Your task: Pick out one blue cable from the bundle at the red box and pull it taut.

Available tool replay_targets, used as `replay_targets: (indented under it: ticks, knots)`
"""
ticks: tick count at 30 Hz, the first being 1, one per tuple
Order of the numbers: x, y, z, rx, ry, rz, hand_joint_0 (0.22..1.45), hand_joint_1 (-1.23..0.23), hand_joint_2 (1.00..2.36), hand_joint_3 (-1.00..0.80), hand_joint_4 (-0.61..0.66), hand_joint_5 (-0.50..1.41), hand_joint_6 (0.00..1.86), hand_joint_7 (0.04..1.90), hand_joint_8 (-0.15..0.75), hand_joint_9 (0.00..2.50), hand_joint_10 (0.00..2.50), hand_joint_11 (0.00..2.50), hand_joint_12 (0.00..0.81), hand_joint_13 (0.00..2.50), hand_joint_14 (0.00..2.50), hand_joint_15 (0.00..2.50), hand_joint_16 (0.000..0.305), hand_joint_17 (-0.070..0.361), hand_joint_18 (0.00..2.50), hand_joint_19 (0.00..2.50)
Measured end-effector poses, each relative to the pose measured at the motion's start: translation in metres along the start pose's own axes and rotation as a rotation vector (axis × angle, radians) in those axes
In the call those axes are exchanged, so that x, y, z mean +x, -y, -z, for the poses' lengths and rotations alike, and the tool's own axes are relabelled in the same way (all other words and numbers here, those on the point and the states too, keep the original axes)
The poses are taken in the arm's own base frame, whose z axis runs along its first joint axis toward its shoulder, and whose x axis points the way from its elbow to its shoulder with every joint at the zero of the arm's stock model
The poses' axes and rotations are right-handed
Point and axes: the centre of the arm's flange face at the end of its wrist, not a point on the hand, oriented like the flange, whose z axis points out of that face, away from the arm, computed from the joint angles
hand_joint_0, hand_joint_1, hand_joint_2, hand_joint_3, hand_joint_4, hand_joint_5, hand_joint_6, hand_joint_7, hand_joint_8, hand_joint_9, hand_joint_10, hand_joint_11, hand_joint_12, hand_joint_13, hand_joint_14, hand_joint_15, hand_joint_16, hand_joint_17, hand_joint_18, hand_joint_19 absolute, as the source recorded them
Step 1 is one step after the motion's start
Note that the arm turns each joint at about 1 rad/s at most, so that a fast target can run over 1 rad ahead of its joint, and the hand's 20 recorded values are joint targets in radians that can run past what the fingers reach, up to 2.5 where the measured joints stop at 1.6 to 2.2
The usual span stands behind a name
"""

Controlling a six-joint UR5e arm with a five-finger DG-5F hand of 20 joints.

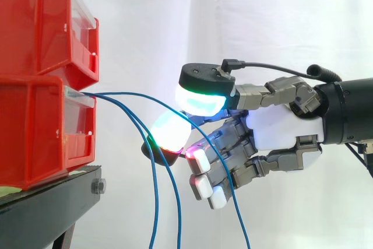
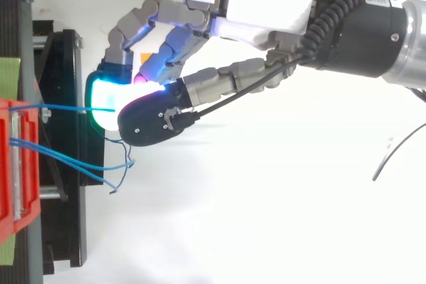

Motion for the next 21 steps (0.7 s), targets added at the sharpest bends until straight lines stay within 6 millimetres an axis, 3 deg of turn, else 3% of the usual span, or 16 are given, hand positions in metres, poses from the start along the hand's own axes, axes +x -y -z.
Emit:
replay_targets:
  ticks: [5,10,14,17,21]
  knots:
    - [-0.0002,-0.0002,0.0,0.0,0.002,0.0,0.48,-0.51,1.0,-0.5,0.1,-0.19,0.91,0.68,0.264,0.93,0.02,0.88,0.376,0.87,0.02,0.74,0.06,0.136,0.68,0.73]
    - [-0.0001,0.0003,-0.0001,0.0,0.002,-0.001,0.46,-0.6,1.0,-0.5,0.1,-0.18,0.9,0.7,0.27,0.94,0.02,0.88,0.376,0.88,0.02,0.74,0.061,0.137,0.69,0.73]
    - [-0.0002,-0.0002,-0.0001,-0.001,0.002,-0.001,0.55,-0.72,1.0,-0.5,0.07,-0.18,0.92,0.74,0.239,0.95,0.03,0.9,0.345,0.87,0.03,0.75,0.055,0.123,0.67,0.73]
    - [-0.0001,-0.0002,-0.0001,-0.001,0.002,-0.001,0.6,-0.74,1.0,-0.5,0.05,-0.17,0.92,0.75,0.23,0.96,0.03,0.91,0.333,0.88,0.03,0.74,0.052,0.117,0.68,0.72]
    - [-0.0001,-0.0003,-0.0003,-0.002,0.002,-0.002,0.61,-0.73,1.01,-0.37,0.01,-0.17,0.94,0.8,0.231,0.99,0.03,0.91,0.334,0.89,0.03,0.75,0.052,0.116,0.7,0.73]
